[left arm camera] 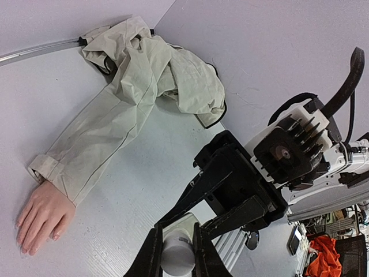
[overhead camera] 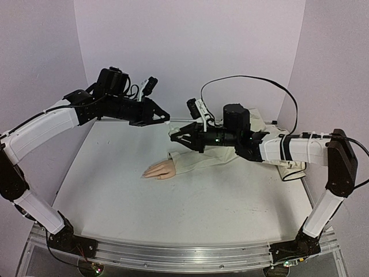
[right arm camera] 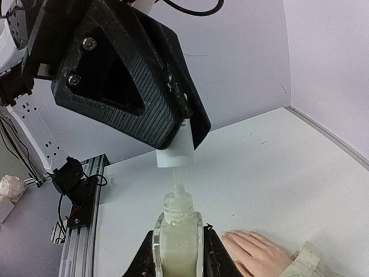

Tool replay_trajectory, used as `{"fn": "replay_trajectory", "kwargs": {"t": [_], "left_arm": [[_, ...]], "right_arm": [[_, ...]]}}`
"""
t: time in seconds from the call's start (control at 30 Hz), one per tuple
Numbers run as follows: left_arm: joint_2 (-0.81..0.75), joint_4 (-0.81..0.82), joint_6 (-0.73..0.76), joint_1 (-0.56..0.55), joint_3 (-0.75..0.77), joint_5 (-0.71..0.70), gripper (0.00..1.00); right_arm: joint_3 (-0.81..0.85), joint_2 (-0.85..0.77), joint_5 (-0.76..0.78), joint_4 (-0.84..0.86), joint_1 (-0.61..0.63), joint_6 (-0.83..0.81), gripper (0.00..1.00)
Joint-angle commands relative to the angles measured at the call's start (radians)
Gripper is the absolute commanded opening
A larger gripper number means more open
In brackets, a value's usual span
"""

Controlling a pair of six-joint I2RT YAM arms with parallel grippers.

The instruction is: Paint the nails

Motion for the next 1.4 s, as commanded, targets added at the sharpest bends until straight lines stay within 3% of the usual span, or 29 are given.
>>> {"fn": "replay_trajectory", "kwargs": {"t": [0.0,0.7,0.97,1.2,1.37], "left_arm": [[-0.054,-0.003,0.014,0.003,0.019,-0.020,0.00],[-0.100,-0.005,0.025,0.011,-0.003,-0.050,0.00],[-0.104,-0.008,0.004,0.061,-0.039,0.013,0.00],[-0.053,-0.016,0.037,0.095,-0.116,0.065,0.00],[-0.028,0.055,0.097,0.074,-0.237,-0.023,0.00]], "right_arm": [[0.002,-0.057,-0.005,0.084,0.003,-0.004,0.00],[-0.048,-0.105,0.084,0.147,0.004,0.016,0.00],[-0.168,-0.227,0.361,0.163,-0.013,0.013,0.00],[-0.290,-0.425,0.576,0.059,-0.044,-0.116,0.00],[-0.389,-0.573,0.717,0.035,-0.052,-0.199,0.00]]}}
